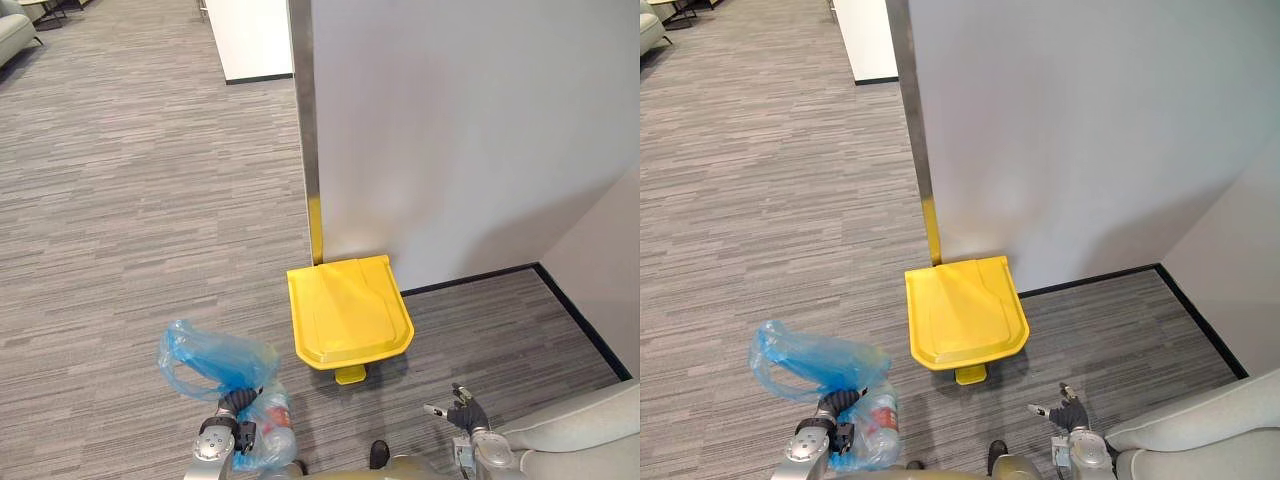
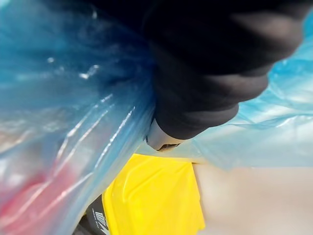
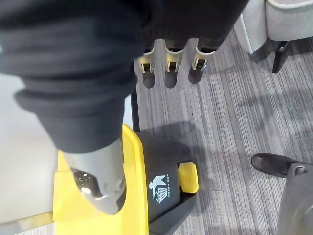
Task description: Gather rubbish on tea table into small bin, then transfer packed bag to large trash can.
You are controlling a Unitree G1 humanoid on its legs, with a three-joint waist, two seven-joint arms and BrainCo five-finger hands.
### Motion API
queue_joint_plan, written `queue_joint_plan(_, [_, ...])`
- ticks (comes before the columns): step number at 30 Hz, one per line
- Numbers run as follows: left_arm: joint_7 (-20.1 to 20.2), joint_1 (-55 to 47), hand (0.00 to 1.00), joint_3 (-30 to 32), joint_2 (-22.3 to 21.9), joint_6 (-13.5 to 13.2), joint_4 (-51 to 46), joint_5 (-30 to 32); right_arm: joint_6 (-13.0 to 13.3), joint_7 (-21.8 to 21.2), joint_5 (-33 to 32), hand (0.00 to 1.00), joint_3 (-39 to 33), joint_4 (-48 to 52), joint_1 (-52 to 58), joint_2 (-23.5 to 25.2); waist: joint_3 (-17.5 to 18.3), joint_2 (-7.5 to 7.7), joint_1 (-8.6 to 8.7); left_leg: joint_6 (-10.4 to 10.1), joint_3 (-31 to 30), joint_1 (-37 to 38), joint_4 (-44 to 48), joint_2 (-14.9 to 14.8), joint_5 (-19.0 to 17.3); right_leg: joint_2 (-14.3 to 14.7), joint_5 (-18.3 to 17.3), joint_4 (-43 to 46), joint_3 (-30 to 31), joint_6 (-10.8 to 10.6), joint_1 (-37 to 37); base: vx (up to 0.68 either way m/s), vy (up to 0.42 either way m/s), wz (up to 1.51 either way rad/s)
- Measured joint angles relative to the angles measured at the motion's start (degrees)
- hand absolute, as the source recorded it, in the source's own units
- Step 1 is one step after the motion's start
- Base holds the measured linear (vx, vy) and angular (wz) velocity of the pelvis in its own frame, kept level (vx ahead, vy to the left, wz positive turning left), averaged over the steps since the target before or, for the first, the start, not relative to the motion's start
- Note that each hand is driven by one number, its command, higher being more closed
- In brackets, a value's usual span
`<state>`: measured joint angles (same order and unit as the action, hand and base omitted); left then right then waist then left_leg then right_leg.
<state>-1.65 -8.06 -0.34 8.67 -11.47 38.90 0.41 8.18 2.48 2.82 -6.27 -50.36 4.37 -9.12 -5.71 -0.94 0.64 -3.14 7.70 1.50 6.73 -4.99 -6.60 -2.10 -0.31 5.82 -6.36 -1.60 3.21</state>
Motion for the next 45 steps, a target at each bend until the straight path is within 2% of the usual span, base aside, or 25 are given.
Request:
queue_joint_plan(8, [0.0, 0.0, 1.0, 0.1, 0.0, 0.0, 0.0, 0.0, 0.0, 0.1, 0.0, 0.0, -0.1, 0.0, -0.3, 0.0, 0.3, 0.61, -0.15, 0.4, -0.4, -1.0, 0.8, 0.1, -0.5, 0.2, 0.0, -0.7, -0.3, -0.2, 0.2, 0.04, 0.006, 0.02])
queue_joint_plan(10, [0.0, 0.1, 1.0, 0.6, 0.0, 0.0, -0.1, 0.0, 0.0, 0.1, 0.0, 0.0, -0.1, 0.0, -1.3, 0.0, 0.3, 0.61, -0.25, 0.7, 0.0, -2.7, 3.6, 0.1, -2.3, -0.1, -1.8, 2.8, 0.3, -0.4, 2.4, 0.05, 0.039, -0.13])
queue_joint_plan(12, [0.0, 0.3, 1.0, 0.9, 0.1, 0.4, -0.1, 0.0, 0.0, 0.2, 0.0, 0.0, -0.1, 0.1, -1.8, 0.0, 0.1, 1.12, -0.16, 1.7, 0.1, -4.0, 8.8, 1.2, -5.9, -2.3, -7.8, 14.1, 1.0, -2.1, 6.4, 0.06, 0.078, -0.01])
queue_joint_plan(13, [0.0, 0.3, 1.0, 0.8, 0.1, 0.5, -0.1, 0.0, -0.1, 0.2, 0.0, 0.0, -0.1, 0.1, -1.8, 0.0, 0.0, 1.08, -0.08, 1.8, 0.0, -4.1, 9.3, 1.4, -6.3, -2.6, -8.3, 15.2, 1.0, -2.5, 6.5, 0.05, 0.084, 0.25])
queue_joint_plan(14, [0.1, 0.4, 1.0, 0.6, 0.1, 1.0, -0.3, 0.0, -0.4, 0.3, 0.0, 0.0, -0.5, 0.1, -1.4, 0.3, -0.4, 1.12, 0.32, 3.4, -1.2, -2.9, 10.4, 1.9, -8.7, -4.1, -9.5, 22.8, 1.0, -4.6, 7.8, 0.04, 0.06, 0.39])
queue_joint_plan(15, [0.0, 0.5, 1.0, 0.6, 0.2, 1.1, -1.6, 0.0, -0.6, 0.4, 0.0, 0.0, -0.9, 0.2, -1.2, 0.8, -1.5, 0.96, 0.69, 4.1, -2.4, -1.5, 12.8, 2.1, -10.3, -4.7, -9.3, 34.1, 1.4, -7.9, 12.7, 0.07, 0.058, 0.43])
queue_joint_plan(16, [0.0, 0.6, 1.0, 0.4, 0.2, 1.1, -2.0, 0.0, -0.8, 0.4, 0.0, 0.0, -1.0, 0.3, -0.8, 1.2, -2.0, 0.29, 0.78, 4.3, -2.9, -1.3, 14.1, 1.9, -11.3, -4.5, -10.7, 36.6, 2.2, -7.7, 14.2, 0.11, 0.048, 0.3])
queue_joint_plan(17, [0.0, 0.7, 1.0, 0.2, 0.4, 1.2, -2.4, 0.0, -1.0, 0.4, 0.0, 0.0, -1.1, 0.5, -0.4, 1.6, -2.0, 0.55, 0.46, 4.4, -3.2, -1.1, 15.4, 1.6, -12.3, -4.2, -12.2, 36.2, 2.4, -6.7, 15.3, 0.15, 0.033, 0.21])
queue_joint_plan(18, [-0.2, 1.6, 1.0, -0.2, 1.0, 1.3, -2.5, 0.0, -1.2, 0.4, 0.0, 0.0, -1.1, 1.9, 0.4, 2.4, -2.6, 1.01, -0.05, 4.4, -3.8, -0.3, 17.4, 1.3, -14.1, -3.9, -12.1, 31.5, 2.2, -6.2, 16.9, 0.16, 0.004, 0.44])
queue_joint_plan(20, [-0.8, 3.8, 1.0, -0.3, 2.3, 1.3, -2.5, 0.0, -1.3, 0.7, 0.0, 0.0, -1.3, 2.4, 0.5, 2.9, -3.6, 3.05, 0.38, 4.0, -5.9, 0.6, 18.6, 2.3, -15.2, -4.3, -6.9, 15.2, 0.4, -6.5, 16.0, 0.18, -0.078, 0.72])
queue_joint_plan(21, [-0.9, 4.5, 1.0, -0.3, 2.1, 1.3, -2.3, 0.0, -1.4, 0.9, 0.0, 0.0, -2.0, 2.3, 0.6, 2.8, -3.7, 3.04, 0.45, 3.4, -6.8, 0.6, 19.3, 2.4, -15.6, -4.5, -5.8, 14.1, -0.3, -5.8, 14.8, 0.24, -0.115, 0.64])
queue_joint_plan(22, [-1.0, 5.7, 1.0, -0.4, 1.1, 1.2, -2.5, 0.0, -1.8, 1.3, 0.0, 0.0, -3.6, 2.6, 0.1, 2.3, -4.1, 1.95, 0.27, 2.4, -8.4, 0.8, 19.7, 1.1, -16.2, -3.7, -4.6, 12.7, -1.3, -6.0, 13.1, 0.25, -0.1, 0.6])
queue_joint_plan(23, [-0.9, 6.9, 1.0, -0.8, 1.0, 1.0, -2.9, 0.0, -1.9, 1.6, 0.0, 0.0, -5.0, 4.2, -0.1, 2.6, -4.9, 1.05, 0.13, 1.9, -9.4, 1.1, 18.7, 0.9, -15.9, -3.6, -6.3, 14.5, -1.6, -6.2, 13.3, 0.24, -0.086, 0.54])
queue_joint_plan(26, [-0.8, 7.2, 1.0, -0.8, 1.0, 1.0, -3.1, 0.2, -2.0, 1.5, 0.0, 0.0, -5.9, 5.7, 0.8, 3.4, -5.7, 1.06, 0.05, 1.1, -10.7, 5.3, 16.0, 0.9, -16.1, -4.0, -10.8, 22.1, -1.3, -4.5, 13.3, 0.24, -0.126, 0.44])
queue_joint_plan(29, [-0.7, 7.0, 1.0, -0.7, 1.1, 1.0, -3.8, 0.3, -1.5, 1.8, -0.7, 0.0, -7.9, 7.2, 0.9, 4.8, -5.4, 0.95, 0.0, -0.1, -10.8, 6.6, 14.8, -0.5, -17.0, -3.1, -11.5, 24.1, -2.0, -3.3, 13.3, 0.25, -0.123, 0.13])
queue_joint_plan(30, [-0.7, 6.9, 1.0, -0.6, 1.1, 1.0, -3.8, 0.3, -1.3, 1.8, -0.9, 0.0, -8.8, 7.5, 0.7, 4.8, -5.2, 0.94, 0.02, -0.3, -10.4, 6.7, 14.3, -1.3, -16.8, -2.4, -11.3, 23.9, -2.3, -2.9, 13.3, 0.19, -0.078, -0.13])
queue_joint_plan(32, [-0.5, 6.8, 1.0, -0.5, 1.1, 1.2, -3.8, 0.3, -1.3, 1.6, -1.2, 0.0, -9.5, 7.3, 0.7, 4.5, -4.7, 1.59, -0.02, -2.1, -8.5, 7.4, 12.3, -2.4, -15.8, -1.3, -10.8, 23.2, -2.3, -2.2, 13.3, 0.18, -0.078, -0.18])
queue_joint_plan(34, [0.2, 6.9, 1.0, -0.5, 1.1, 1.2, -3.8, 0.3, -1.4, 1.5, -1.2, 0.0, -9.4, 7.1, 0.5, 4.3, -4.6, 1.67, -0.02, -2.5, -7.1, 7.7, 11.6, -2.6, -15.5, -0.7, -10.3, 22.4, -1.7, -1.4, 13.5, 0.07, -0.022, -0.25])
queue_joint_plan(37, [0.4, 6.7, 1.0, -0.6, 1.0, 1.2, -3.7, 0.3, -2.1, 1.1, -1.2, 0.0, -7.3, 5.7, 0.3, 4.6, -4.1, 2.26, -0.06, -2.1, -5.1, 7.6, 11.4, -2.3, -15.1, -0.6, -9.6, 22.1, 0.1, -0.7, 14.3, -0.01, 0.005, -0.27])
queue_joint_plan(40, [0.4, 5.8, 1.0, -0.6, 1.0, 1.2, -3.8, 0.3, -2.1, 1.1, -1.2, 0.0, -6.6, 5.6, 1.4, 6.1, -3.1, 2.67, -0.09, -2.1, -4.3, 7.2, 11.5, -1.8, -14.9, -0.7, -8.8, 21.5, 0.9, -1.3, 14.7, -0.08, 0.015, -0.1])
queue_joint_plan(45, [0.1, 3.8, 1.0, -0.4, 1.1, 1.2, -3.4, 0.3, -2.1, 1.1, -1.3, 0.0, -6.3, 5.0, 1.6, 6.4, -2.1, 2.5, -0.29, -2.1, -4.0, 6.3, 10.7, -2.0, -14.9, 0.1, -7.2, 20.0, 1.3, -1.0, 15.6, -0.08, -0.024, -0.06])
